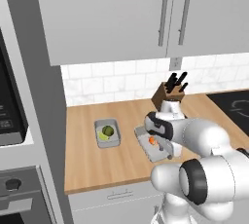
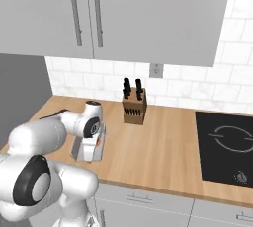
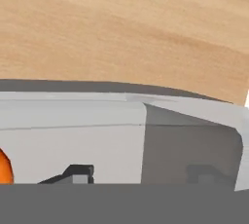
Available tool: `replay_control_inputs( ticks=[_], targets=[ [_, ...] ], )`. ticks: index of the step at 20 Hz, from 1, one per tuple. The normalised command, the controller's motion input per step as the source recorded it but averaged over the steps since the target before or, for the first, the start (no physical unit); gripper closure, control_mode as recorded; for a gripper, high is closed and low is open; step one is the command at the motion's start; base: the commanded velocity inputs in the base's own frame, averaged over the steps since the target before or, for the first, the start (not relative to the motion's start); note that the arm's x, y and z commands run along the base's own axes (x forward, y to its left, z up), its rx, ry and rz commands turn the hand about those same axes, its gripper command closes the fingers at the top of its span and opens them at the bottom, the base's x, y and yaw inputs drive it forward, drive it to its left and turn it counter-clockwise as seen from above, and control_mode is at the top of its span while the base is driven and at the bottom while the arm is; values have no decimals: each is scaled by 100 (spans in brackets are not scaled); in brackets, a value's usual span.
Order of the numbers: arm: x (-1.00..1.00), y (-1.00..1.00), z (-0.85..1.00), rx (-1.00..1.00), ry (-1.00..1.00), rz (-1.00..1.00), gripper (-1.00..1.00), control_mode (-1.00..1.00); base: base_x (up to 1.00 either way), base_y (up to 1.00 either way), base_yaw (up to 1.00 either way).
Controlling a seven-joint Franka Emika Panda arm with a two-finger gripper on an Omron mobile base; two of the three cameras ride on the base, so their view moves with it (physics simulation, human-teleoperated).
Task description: Take the meat container that has the shrimp and place it on the second highest rack of the freezer. Then take the vegetable container that has the lemon wedge and lime and place it on the highest rack of the freezer.
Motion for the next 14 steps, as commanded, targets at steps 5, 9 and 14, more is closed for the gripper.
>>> replay_control_inputs(
  ticks=[5,9,14],
  targets=[
    [-97,5,-89,-5,-28,-5,100,-100,0,0,0],
    [-76,-21,-33,1,-12,15,100,-100,0,0,0],
    [-10,-26,54,3,-2,26,100,-100,0,0,0]
  ],
)
